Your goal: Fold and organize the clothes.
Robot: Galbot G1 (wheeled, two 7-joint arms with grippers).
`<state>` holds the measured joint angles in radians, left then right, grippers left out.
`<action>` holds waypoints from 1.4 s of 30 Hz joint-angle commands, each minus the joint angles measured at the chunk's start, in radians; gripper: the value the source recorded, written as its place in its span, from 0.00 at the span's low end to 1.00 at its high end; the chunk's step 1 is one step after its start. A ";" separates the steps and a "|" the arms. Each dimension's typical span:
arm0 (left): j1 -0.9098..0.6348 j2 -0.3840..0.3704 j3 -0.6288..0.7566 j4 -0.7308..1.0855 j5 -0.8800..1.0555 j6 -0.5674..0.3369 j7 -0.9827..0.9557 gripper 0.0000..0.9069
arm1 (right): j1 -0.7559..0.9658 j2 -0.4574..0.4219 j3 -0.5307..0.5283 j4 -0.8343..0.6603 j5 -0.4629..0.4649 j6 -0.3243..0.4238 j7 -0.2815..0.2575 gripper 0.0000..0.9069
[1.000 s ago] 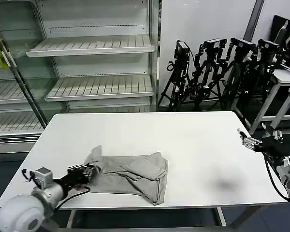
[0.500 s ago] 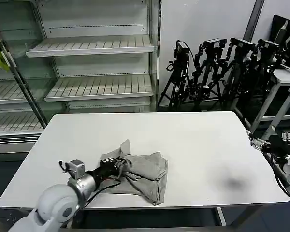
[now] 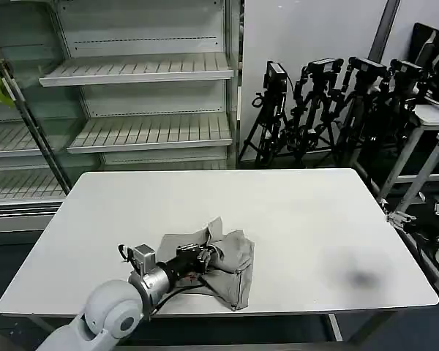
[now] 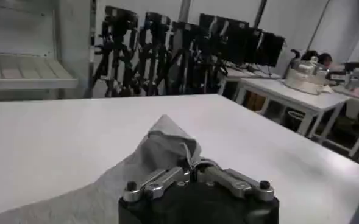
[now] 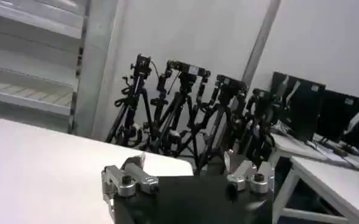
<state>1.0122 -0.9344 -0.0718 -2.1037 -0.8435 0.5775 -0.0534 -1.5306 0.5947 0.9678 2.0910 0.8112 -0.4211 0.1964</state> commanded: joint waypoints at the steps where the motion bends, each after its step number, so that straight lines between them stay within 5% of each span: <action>1: -0.011 -0.022 0.042 -0.001 0.045 -0.001 0.010 0.24 | -0.005 0.005 0.000 0.000 -0.006 0.000 0.000 1.00; 2: -0.011 -0.024 0.042 -0.001 0.051 -0.001 0.012 1.00 | -0.005 0.006 -0.001 0.000 -0.006 0.000 0.000 1.00; 24: 0.008 0.002 -0.060 -0.073 0.062 -0.002 0.001 1.00 | -0.019 0.027 0.006 0.017 -0.014 -0.001 -0.001 1.00; 33: 0.170 0.111 -0.239 0.029 0.117 -0.003 0.001 1.00 | 0.013 -0.003 0.005 0.018 0.001 0.008 -0.013 1.00; 42: 0.293 0.075 -0.312 0.025 0.148 -0.001 -0.006 1.00 | 0.023 -0.005 0.035 0.059 0.025 0.028 -0.032 1.00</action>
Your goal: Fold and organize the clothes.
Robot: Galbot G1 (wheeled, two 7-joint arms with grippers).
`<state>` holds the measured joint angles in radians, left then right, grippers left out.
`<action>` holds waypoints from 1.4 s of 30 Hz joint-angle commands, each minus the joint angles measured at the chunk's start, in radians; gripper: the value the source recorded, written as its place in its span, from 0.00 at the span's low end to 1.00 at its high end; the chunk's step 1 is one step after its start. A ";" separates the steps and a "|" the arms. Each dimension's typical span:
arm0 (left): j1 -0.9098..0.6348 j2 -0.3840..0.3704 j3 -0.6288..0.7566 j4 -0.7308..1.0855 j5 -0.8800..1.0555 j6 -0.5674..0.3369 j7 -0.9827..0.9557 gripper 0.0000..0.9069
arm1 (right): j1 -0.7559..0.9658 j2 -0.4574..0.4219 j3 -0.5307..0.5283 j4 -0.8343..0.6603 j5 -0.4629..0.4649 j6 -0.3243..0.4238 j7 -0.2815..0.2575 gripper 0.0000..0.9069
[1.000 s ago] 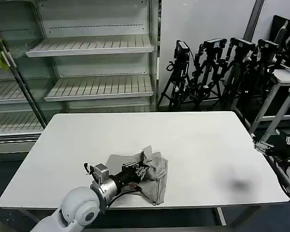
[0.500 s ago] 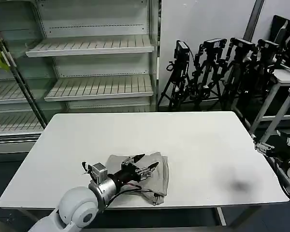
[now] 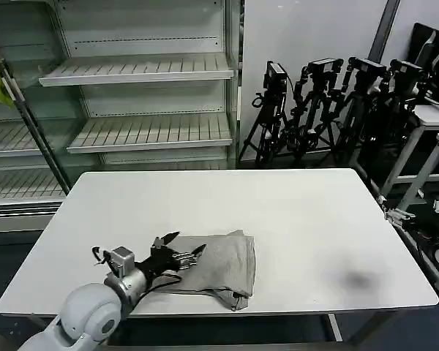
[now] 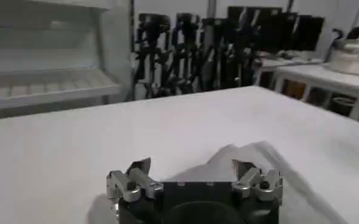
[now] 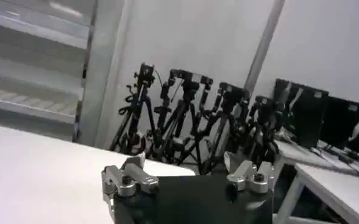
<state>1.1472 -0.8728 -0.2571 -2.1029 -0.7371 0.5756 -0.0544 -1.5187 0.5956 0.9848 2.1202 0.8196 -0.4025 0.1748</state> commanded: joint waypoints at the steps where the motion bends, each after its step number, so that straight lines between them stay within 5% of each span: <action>1: 0.164 0.007 -0.127 0.022 0.045 0.001 -0.005 1.00 | 0.011 -0.001 0.022 0.036 0.017 0.012 -0.011 1.00; 22: 0.153 -0.052 -0.088 0.114 0.086 0.000 0.012 0.99 | -0.018 0.049 0.048 0.092 0.025 0.019 -0.012 1.00; 23: 0.155 -0.051 -0.088 0.106 0.085 0.000 0.013 0.88 | -0.018 0.049 0.048 0.094 0.025 0.018 -0.012 1.00; 24: 0.156 -0.051 -0.089 0.102 0.085 0.000 0.016 0.52 | -0.018 0.049 0.049 0.096 0.025 0.018 -0.012 1.00; 26: 0.158 -0.051 -0.089 0.095 0.085 0.000 0.019 0.09 | -0.017 0.049 0.049 0.098 0.026 0.018 -0.011 1.00; 42: 0.168 -0.055 -0.089 0.044 0.084 -0.002 0.025 0.04 | -0.028 0.071 0.053 0.119 0.025 0.015 -0.011 1.00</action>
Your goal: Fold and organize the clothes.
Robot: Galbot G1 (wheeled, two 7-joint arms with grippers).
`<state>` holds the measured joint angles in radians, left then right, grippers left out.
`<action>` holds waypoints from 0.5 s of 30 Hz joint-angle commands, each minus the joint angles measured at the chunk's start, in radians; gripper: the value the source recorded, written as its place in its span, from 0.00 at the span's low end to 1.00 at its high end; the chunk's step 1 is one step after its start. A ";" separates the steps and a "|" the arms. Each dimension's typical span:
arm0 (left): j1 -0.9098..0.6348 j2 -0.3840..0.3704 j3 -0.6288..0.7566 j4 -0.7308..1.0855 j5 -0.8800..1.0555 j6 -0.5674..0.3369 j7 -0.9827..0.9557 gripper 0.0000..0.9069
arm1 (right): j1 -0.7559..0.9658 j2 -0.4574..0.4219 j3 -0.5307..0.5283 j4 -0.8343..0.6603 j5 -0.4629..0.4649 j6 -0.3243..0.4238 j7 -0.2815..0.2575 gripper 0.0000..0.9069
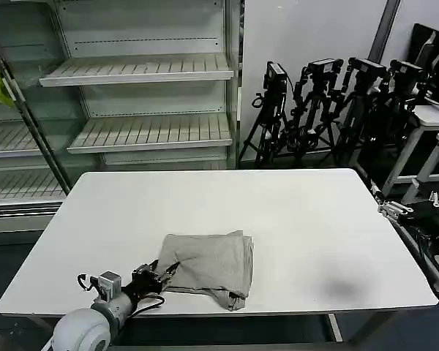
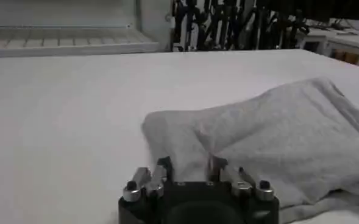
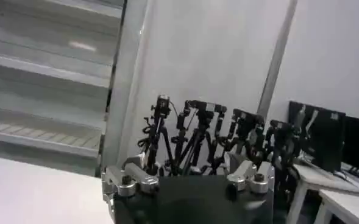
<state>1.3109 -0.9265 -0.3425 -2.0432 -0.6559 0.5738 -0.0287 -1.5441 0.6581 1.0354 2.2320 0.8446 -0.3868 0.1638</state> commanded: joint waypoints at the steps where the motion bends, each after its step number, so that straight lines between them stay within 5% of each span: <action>1: 0.004 -0.002 -0.006 -0.017 0.003 -0.001 -0.001 0.04 | -0.003 0.008 0.003 0.008 0.000 0.000 0.000 1.00; 15: 0.051 0.051 -0.156 -0.042 0.011 -0.001 -0.004 0.04 | 0.025 0.008 -0.003 0.033 0.006 0.002 0.000 1.00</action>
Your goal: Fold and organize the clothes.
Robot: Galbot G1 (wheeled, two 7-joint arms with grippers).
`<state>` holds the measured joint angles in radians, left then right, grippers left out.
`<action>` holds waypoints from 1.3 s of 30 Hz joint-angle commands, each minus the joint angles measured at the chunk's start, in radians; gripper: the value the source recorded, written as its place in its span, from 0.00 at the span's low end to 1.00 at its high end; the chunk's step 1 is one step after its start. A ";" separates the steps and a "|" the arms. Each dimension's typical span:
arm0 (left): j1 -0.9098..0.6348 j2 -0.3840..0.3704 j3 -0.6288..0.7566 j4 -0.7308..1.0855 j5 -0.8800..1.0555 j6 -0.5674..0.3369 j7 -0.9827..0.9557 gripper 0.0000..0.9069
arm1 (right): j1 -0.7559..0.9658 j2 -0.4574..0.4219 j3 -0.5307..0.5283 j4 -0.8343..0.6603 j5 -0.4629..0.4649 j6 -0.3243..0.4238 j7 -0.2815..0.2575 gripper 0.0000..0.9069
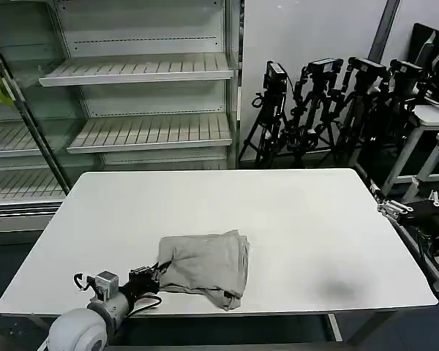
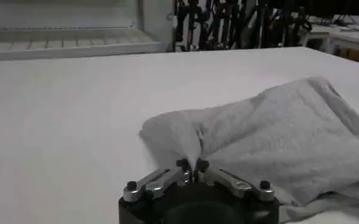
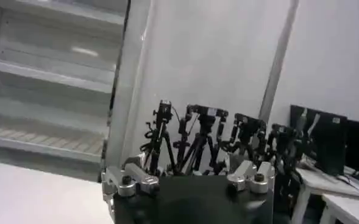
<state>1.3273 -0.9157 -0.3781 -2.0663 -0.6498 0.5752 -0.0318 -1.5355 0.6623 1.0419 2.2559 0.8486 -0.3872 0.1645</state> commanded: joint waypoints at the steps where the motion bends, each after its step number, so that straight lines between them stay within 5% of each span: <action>1: 0.040 0.051 -0.145 -0.019 0.003 -0.003 -0.001 0.04 | 0.021 0.005 -0.013 0.011 0.002 0.003 -0.001 1.00; 13: 0.183 0.268 -0.557 0.026 0.115 -0.005 0.018 0.04 | 0.053 0.008 -0.031 0.014 0.017 0.024 -0.019 1.00; 23: 0.244 0.344 -0.724 0.052 0.383 -0.085 0.079 0.06 | 0.083 0.020 -0.057 0.014 0.019 0.037 -0.028 1.00; 31: 0.205 0.301 -0.681 0.041 0.831 -0.238 0.177 0.06 | 0.049 0.036 -0.032 0.010 0.023 0.045 -0.032 1.00; 35: 0.173 0.220 -0.565 0.048 1.077 -0.324 0.222 0.06 | 0.037 0.055 -0.035 0.014 0.016 0.043 -0.031 1.00; 39: 0.189 0.116 -0.453 0.006 1.122 -0.336 0.256 0.06 | 0.018 0.070 -0.039 0.012 -0.002 0.042 -0.032 1.00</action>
<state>1.5127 -0.6553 -0.9791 -2.0230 0.0256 0.3719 0.1248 -1.4958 0.7114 1.0024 2.2691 0.8607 -0.3452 0.1333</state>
